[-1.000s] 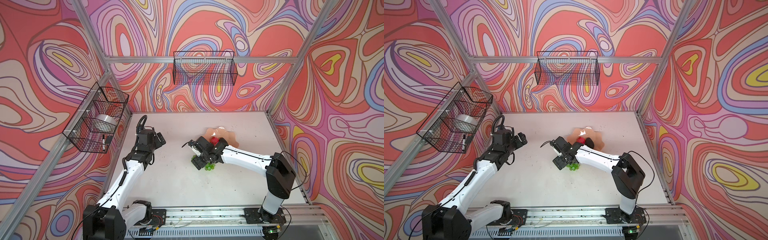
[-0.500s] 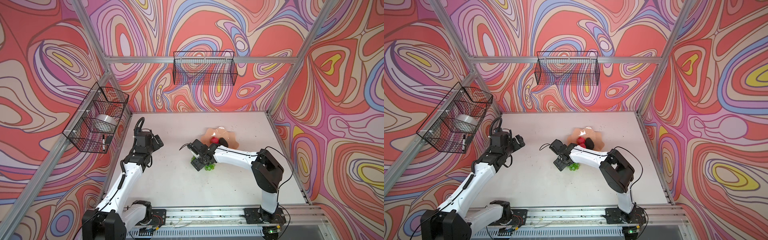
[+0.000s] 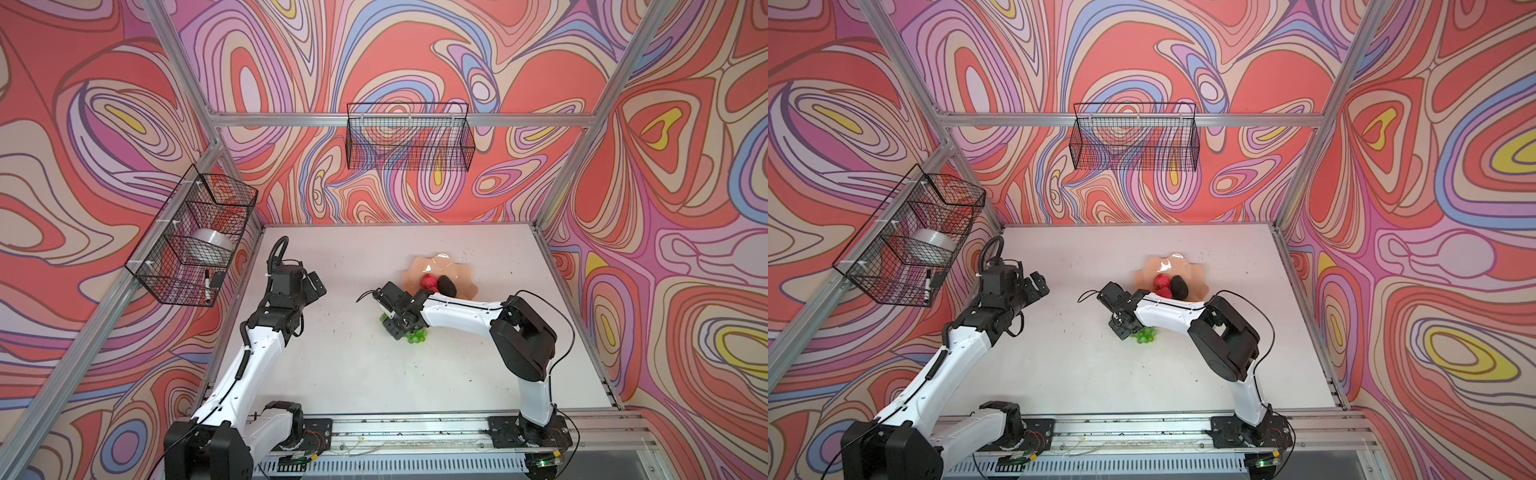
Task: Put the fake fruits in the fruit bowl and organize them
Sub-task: 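Grasp the green grapes with the right gripper while the left gripper withdraws, then lift the grapes into the bowl and open the right gripper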
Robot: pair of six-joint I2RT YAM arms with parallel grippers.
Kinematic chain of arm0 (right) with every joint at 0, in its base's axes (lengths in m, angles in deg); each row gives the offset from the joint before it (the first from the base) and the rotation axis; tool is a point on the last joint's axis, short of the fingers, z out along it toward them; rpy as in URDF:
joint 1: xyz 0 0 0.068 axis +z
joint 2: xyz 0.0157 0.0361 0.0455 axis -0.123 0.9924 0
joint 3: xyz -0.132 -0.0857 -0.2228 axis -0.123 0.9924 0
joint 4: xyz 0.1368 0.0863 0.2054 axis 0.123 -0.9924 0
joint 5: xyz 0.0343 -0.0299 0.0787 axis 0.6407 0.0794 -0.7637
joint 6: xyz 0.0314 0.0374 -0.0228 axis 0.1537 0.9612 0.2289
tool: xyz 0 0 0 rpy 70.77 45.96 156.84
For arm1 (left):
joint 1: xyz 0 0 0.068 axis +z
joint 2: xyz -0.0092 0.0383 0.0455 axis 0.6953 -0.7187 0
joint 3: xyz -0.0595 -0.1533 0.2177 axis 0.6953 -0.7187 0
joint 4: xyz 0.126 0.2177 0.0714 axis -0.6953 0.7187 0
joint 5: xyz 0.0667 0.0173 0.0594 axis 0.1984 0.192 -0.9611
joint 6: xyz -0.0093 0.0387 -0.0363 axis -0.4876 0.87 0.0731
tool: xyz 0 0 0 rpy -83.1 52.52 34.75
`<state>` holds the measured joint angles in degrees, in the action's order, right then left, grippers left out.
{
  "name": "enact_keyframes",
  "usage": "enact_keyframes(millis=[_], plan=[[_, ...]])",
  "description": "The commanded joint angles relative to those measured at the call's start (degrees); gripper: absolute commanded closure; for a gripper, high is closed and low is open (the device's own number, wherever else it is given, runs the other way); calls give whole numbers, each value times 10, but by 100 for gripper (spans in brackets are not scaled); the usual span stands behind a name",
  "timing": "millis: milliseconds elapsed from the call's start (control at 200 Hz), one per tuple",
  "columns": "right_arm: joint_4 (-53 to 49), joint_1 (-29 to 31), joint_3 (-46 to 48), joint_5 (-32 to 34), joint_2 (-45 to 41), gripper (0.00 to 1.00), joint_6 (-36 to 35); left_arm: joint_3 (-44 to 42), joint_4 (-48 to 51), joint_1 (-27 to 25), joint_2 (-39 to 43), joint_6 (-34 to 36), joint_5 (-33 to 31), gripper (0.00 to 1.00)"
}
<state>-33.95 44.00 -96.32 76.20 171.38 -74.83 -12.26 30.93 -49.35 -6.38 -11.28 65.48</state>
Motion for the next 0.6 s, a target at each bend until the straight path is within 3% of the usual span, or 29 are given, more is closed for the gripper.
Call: enact_keyframes(millis=[0, 325, 596], plan=[[20, 2, 6, -32, -36, 59, 19, -3, 12, 6, 13, -1, -6, 1], [33, -20, -11, -73, -145, 70, 81, -3, 16, 10, 21, 0, -7, 1], [-3, -148, 2, -74, -248, 70, 105, -4, 10, 12, 23, -4, -1, 1]])
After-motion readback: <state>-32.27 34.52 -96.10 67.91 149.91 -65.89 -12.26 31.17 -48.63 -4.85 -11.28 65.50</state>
